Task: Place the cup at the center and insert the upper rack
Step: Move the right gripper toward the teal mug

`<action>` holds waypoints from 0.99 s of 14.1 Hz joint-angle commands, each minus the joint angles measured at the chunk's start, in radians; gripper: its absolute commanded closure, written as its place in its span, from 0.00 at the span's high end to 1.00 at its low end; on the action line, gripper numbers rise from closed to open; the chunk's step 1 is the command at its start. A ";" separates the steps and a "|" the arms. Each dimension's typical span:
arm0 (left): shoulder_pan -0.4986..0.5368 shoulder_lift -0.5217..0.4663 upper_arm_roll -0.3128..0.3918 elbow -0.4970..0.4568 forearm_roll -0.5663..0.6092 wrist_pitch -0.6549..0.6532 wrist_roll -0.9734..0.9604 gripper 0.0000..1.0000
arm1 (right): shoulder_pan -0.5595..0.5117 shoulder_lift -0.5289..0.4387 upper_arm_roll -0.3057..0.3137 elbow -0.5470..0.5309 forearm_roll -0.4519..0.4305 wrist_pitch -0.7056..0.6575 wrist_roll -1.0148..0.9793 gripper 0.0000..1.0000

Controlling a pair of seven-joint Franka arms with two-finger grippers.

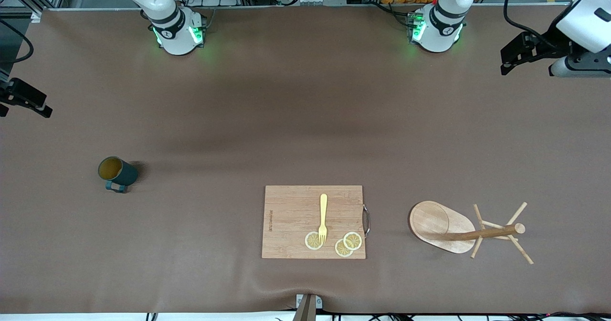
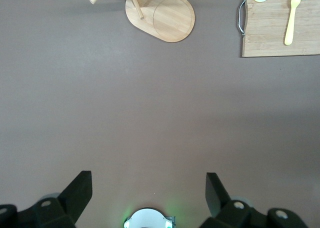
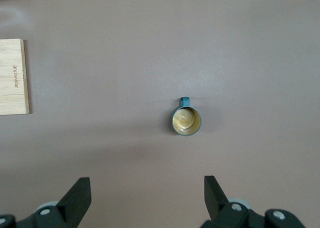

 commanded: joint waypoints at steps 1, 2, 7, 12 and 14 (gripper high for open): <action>-0.001 -0.008 0.005 -0.004 -0.008 -0.003 0.031 1.00 | 0.006 -0.028 -0.001 -0.026 -0.015 0.009 -0.003 1.00; 0.001 -0.004 0.005 -0.004 -0.009 -0.003 0.038 1.00 | 0.006 -0.028 -0.001 -0.026 -0.015 0.009 -0.003 1.00; -0.010 0.010 0.005 0.006 -0.009 0.000 0.029 1.00 | 0.008 -0.027 -0.001 -0.025 -0.016 0.011 -0.003 1.00; -0.010 0.042 -0.024 0.004 -0.014 0.006 0.019 1.00 | 0.025 -0.019 0.004 -0.025 -0.035 0.013 -0.005 1.00; -0.011 0.044 -0.026 0.002 -0.016 0.024 0.019 1.00 | 0.019 -0.019 0.003 -0.026 -0.035 0.006 -0.003 1.00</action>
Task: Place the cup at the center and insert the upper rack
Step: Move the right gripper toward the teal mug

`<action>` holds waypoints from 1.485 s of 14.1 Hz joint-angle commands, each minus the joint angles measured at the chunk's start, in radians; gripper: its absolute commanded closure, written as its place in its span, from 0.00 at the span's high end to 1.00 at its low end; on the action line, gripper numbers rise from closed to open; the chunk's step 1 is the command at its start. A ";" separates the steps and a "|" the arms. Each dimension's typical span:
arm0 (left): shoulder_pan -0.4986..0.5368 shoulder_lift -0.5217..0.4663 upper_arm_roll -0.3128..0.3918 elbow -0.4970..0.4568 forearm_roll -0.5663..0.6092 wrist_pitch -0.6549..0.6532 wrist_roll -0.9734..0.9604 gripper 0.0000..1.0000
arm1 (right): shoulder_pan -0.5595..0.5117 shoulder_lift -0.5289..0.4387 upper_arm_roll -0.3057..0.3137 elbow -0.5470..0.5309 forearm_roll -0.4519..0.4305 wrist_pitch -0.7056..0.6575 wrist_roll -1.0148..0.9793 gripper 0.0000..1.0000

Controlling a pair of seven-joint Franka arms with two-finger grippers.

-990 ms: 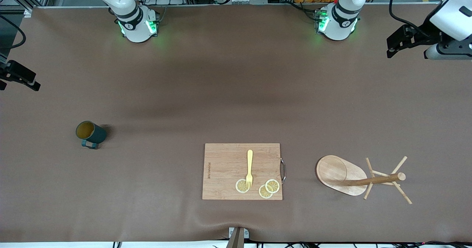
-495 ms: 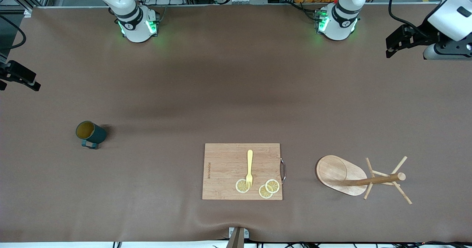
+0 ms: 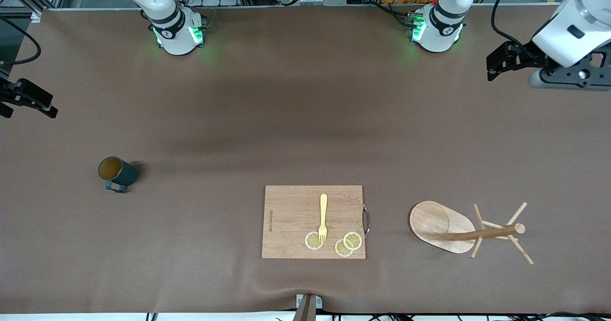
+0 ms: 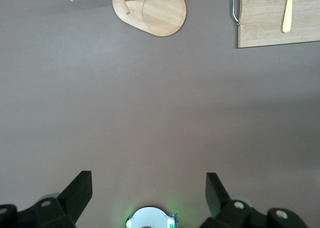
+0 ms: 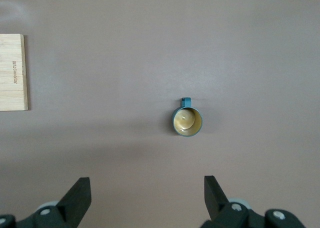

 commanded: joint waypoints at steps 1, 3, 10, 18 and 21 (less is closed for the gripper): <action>0.000 0.002 -0.002 0.001 -0.026 0.031 -0.002 1.00 | 0.000 -0.014 -0.005 -0.021 -0.017 0.004 0.001 1.00; 0.000 0.009 -0.002 0.001 -0.049 0.036 -0.006 1.00 | -0.026 0.044 -0.007 -0.001 -0.006 0.001 0.000 1.00; -0.027 0.043 -0.032 0.001 -0.086 0.091 -0.141 1.00 | -0.025 0.138 -0.007 -0.010 -0.017 0.009 -0.045 1.00; -0.009 0.014 -0.031 -0.002 0.011 0.092 0.016 1.00 | -0.054 0.167 -0.005 -0.243 -0.002 0.263 -0.040 1.00; -0.009 0.011 -0.031 -0.004 0.011 0.091 0.043 1.00 | -0.049 0.162 -0.005 -0.417 0.029 0.467 -0.043 1.00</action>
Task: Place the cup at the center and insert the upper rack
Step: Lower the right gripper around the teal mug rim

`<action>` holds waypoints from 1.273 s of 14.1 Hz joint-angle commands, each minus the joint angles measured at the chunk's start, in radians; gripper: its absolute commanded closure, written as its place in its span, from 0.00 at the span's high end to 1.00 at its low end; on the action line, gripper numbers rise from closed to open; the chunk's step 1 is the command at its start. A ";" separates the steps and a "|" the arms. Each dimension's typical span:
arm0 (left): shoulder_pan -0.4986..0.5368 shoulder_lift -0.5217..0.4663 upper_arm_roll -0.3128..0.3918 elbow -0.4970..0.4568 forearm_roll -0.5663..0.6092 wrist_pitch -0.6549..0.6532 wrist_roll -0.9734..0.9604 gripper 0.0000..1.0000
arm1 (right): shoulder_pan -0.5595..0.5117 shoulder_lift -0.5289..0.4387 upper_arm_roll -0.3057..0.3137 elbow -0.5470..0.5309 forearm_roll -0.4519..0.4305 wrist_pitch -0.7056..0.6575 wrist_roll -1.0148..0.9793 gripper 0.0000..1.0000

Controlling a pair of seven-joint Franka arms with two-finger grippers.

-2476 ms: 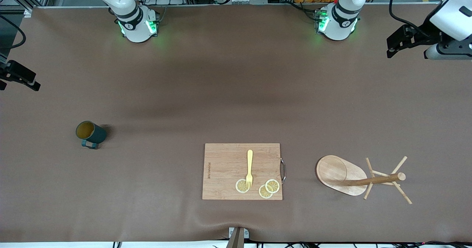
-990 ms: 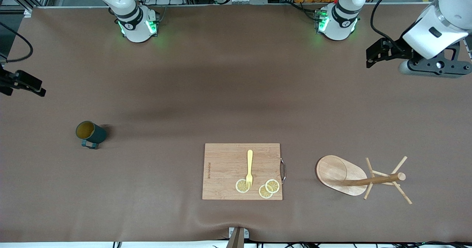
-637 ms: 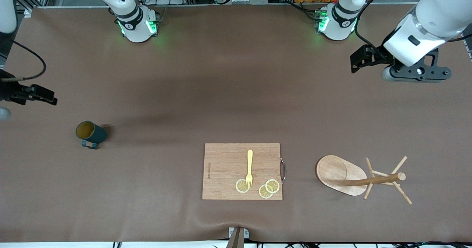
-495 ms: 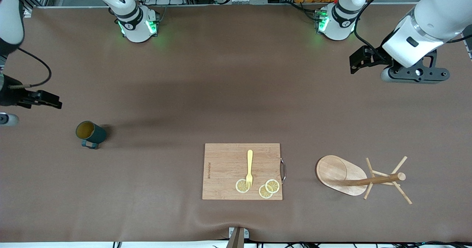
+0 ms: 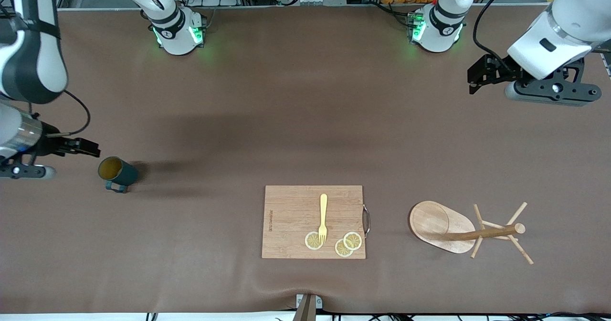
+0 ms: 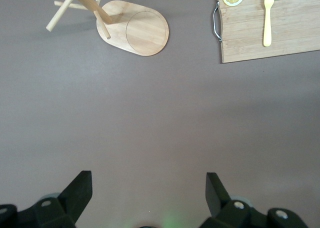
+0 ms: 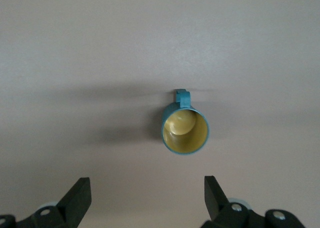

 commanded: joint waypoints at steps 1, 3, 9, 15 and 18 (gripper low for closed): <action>0.003 -0.015 -0.004 -0.007 0.021 0.004 0.025 1.00 | -0.014 -0.017 0.010 -0.145 0.017 0.159 -0.010 1.00; 0.003 -0.015 -0.004 -0.007 0.021 0.004 0.025 1.00 | -0.014 0.017 0.010 -0.174 0.018 0.221 -0.010 1.00; 0.000 -0.027 -0.004 -0.008 0.029 -0.004 0.030 1.00 | -0.018 0.111 0.010 -0.173 0.018 0.293 -0.009 0.86; -0.008 -0.026 -0.006 -0.008 0.029 -0.001 0.011 1.00 | -0.020 0.184 0.010 -0.173 0.020 0.362 -0.003 0.78; -0.006 -0.024 -0.006 -0.008 0.029 -0.001 0.008 1.00 | -0.025 0.198 0.010 -0.174 0.020 0.373 -0.001 0.67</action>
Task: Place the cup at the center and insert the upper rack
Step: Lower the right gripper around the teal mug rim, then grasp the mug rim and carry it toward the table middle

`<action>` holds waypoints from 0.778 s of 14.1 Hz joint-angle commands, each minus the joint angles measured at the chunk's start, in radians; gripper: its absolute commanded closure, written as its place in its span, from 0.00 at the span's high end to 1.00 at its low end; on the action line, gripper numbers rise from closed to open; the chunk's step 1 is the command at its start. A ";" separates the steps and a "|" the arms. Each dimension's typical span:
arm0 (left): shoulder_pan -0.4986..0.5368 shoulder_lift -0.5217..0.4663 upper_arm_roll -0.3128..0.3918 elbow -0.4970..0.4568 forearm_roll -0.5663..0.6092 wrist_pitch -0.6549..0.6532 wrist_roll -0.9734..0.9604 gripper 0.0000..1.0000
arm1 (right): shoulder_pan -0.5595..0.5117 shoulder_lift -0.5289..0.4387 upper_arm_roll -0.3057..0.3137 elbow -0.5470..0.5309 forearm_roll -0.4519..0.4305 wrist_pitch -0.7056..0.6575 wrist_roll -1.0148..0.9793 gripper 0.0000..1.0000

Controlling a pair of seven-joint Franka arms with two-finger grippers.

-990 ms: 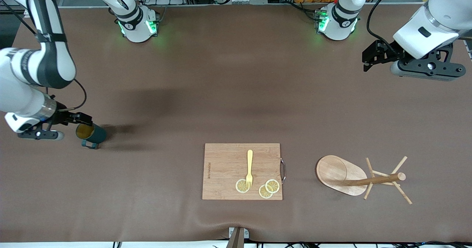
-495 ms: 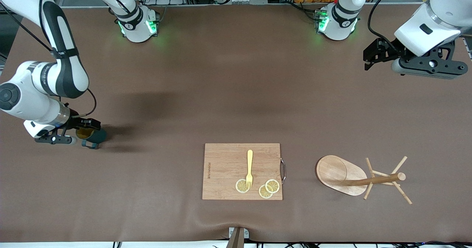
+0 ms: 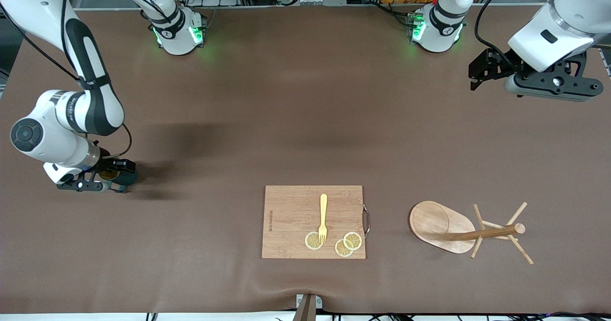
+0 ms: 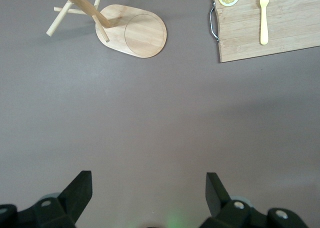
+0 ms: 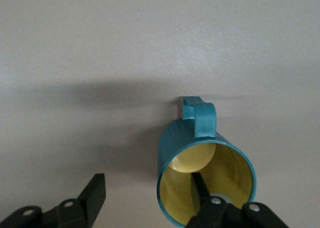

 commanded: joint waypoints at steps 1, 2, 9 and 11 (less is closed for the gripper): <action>-0.002 -0.015 -0.003 -0.008 0.024 0.000 -0.005 1.00 | -0.020 0.017 0.012 0.003 0.022 0.010 0.000 0.66; 0.002 -0.015 -0.002 -0.008 0.023 0.000 -0.007 1.00 | -0.020 0.023 0.012 0.003 0.033 0.011 -0.002 0.63; 0.009 -0.015 -0.002 -0.008 0.023 -0.002 -0.008 1.00 | -0.023 0.042 0.010 0.003 0.034 0.033 -0.003 0.40; 0.009 -0.015 -0.002 -0.009 0.023 -0.002 -0.008 1.00 | -0.037 0.048 0.012 0.003 0.034 0.040 -0.009 0.31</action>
